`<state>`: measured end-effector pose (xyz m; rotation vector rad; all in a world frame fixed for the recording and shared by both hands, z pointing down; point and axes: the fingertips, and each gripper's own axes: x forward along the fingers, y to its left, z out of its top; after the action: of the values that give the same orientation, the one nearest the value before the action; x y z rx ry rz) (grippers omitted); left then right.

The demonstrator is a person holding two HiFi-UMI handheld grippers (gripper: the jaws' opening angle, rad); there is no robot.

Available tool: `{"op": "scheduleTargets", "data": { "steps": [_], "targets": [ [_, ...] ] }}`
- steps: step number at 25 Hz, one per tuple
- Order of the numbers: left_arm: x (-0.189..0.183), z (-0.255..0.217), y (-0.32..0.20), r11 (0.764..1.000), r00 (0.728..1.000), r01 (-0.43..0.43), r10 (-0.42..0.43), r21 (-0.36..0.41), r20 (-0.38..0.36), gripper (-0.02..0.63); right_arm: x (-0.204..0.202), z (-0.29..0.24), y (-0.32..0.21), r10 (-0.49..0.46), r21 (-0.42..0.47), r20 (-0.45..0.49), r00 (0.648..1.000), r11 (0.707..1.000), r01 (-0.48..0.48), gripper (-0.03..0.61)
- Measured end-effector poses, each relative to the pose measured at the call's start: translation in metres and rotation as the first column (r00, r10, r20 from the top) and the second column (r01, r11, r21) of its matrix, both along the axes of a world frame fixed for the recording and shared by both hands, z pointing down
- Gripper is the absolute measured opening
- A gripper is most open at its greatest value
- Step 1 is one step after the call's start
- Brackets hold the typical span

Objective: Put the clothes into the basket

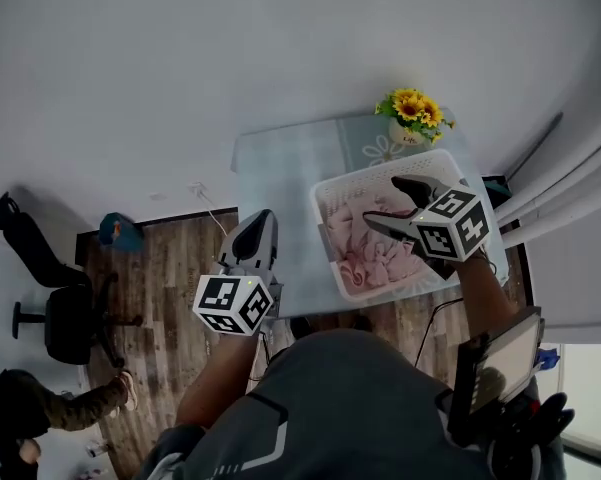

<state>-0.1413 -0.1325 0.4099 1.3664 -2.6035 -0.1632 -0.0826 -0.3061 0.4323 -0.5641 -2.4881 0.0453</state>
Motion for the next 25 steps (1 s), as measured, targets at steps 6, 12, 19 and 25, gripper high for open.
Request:
{"op": "scheduleTargets", "data": {
  "steps": [6, 12, 19, 25],
  "targets": [
    [0.003, -0.010, -0.010, 0.999, 0.999, -0.031, 0.031, 0.016, 0.010, 0.009, 0.013, -0.031, 0.008, 0.096, -0.031, 0.141, 0.985, 0.995, -0.093, 0.259],
    [0.008, -0.021, -0.018, 0.998, 0.998, -0.065, 0.065, 0.023, 0.026, 0.009, 0.024, -0.049, 0.007, 0.188, -0.073, 0.210, 0.959, 0.982, -0.177, 0.158],
    [0.011, -0.033, -0.020, 0.997, 0.996, -0.079, 0.078, 0.013, 0.042, 0.008, 0.028, -0.068, 0.003, 0.271, -0.106, 0.267, 0.925, 0.962, -0.252, 0.069],
    [0.009, -0.043, -0.021, 0.997, 0.996, -0.069, 0.068, 0.020, 0.065, 0.009, 0.027, -0.076, -0.002, 0.336, -0.143, 0.295, 0.895, 0.941, -0.306, 0.034]
  ]
}}
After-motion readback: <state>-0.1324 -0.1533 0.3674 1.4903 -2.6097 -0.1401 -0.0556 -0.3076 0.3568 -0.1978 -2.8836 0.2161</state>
